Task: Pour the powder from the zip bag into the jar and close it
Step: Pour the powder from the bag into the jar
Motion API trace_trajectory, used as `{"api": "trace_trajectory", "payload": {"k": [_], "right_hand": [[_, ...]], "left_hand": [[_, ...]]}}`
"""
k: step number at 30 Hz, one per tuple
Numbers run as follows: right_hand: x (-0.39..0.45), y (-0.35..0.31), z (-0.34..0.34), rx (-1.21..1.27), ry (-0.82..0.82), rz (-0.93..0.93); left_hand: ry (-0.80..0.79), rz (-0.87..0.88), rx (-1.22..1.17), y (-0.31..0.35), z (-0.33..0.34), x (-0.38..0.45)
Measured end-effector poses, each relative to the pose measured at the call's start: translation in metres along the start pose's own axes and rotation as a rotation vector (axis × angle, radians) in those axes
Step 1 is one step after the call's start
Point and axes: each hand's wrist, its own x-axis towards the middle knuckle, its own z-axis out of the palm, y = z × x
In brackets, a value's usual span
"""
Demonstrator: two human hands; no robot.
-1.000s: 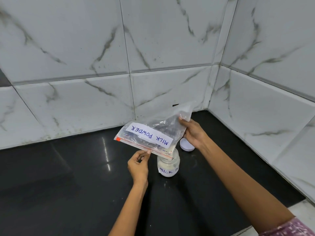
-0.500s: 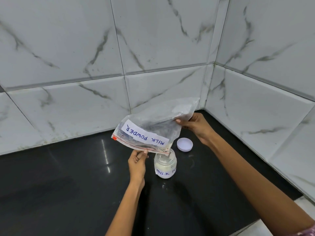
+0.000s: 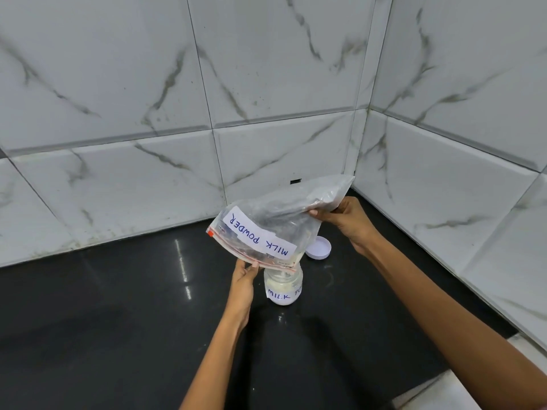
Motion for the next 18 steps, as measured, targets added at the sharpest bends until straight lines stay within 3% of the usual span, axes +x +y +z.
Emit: {"api": "trace_trajectory", "payload": {"k": [7, 18], "right_hand": [[-0.01, 0.002, 0.006, -0.027, 0.009, 0.016], [-0.012, 0.003, 0.014, -0.125, 0.163, -0.017]], "left_hand": [[0.027, 0.005, 0.022, -0.002, -0.001, -0.002], [0.091, 0.011, 0.026, 0.0, 0.005, -0.004]]}}
